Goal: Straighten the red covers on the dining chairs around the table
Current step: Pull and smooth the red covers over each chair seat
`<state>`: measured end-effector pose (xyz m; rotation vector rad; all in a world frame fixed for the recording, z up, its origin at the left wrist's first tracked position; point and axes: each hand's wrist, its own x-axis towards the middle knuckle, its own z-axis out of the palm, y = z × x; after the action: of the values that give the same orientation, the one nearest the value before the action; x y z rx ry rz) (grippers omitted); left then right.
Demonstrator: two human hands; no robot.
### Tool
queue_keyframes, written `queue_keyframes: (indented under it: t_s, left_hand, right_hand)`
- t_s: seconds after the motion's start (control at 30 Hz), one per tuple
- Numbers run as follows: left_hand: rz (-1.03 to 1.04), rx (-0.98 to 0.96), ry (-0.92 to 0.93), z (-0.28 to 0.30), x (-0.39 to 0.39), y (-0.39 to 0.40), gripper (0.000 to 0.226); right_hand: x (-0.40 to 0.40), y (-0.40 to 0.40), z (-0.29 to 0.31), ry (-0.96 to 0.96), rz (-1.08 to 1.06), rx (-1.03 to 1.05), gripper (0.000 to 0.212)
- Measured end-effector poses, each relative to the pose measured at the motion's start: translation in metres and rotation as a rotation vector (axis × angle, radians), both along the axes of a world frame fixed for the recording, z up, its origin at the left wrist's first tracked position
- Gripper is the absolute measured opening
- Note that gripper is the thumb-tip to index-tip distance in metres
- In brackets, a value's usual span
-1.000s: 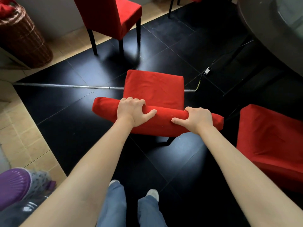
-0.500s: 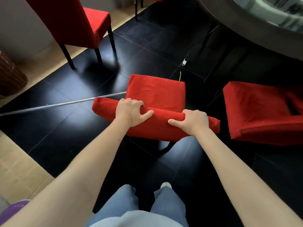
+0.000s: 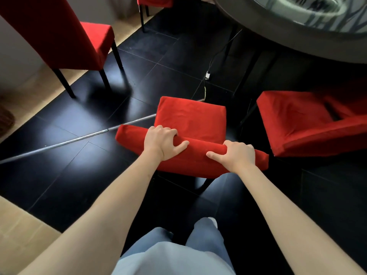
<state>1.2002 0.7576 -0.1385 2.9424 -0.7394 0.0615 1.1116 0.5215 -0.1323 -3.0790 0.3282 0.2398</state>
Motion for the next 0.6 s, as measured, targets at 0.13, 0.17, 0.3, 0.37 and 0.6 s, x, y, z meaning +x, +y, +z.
queue_keyframes:
  t_s: [0.13,0.17,0.3,0.37,0.6]
  left_hand:
    - [-0.013,-0.027,-0.024,-0.002,0.005,-0.001,0.078]
    - [-0.012,-0.031,-0.027,-0.002,0.007,-0.003,0.078]
    - [-0.017,-0.023,-0.021,-0.001,0.020,-0.013,0.079]
    - [-0.032,-0.017,-0.011,-0.002,0.030,-0.020,0.077]
    - [-0.068,-0.006,-0.005,-0.003,0.067,-0.037,0.069]
  right_hand:
    - [0.004,-0.002,0.000,0.010,-0.003,-0.029,0.101]
    - [0.006,-0.003,0.000,0.011,-0.003,-0.035,0.103]
    - [0.018,-0.011,0.001,0.007,-0.020,-0.035,0.103]
    - [0.025,-0.018,0.000,-0.001,-0.032,-0.036,0.099]
    - [0.058,-0.033,-0.001,-0.013,-0.057,-0.037,0.097]
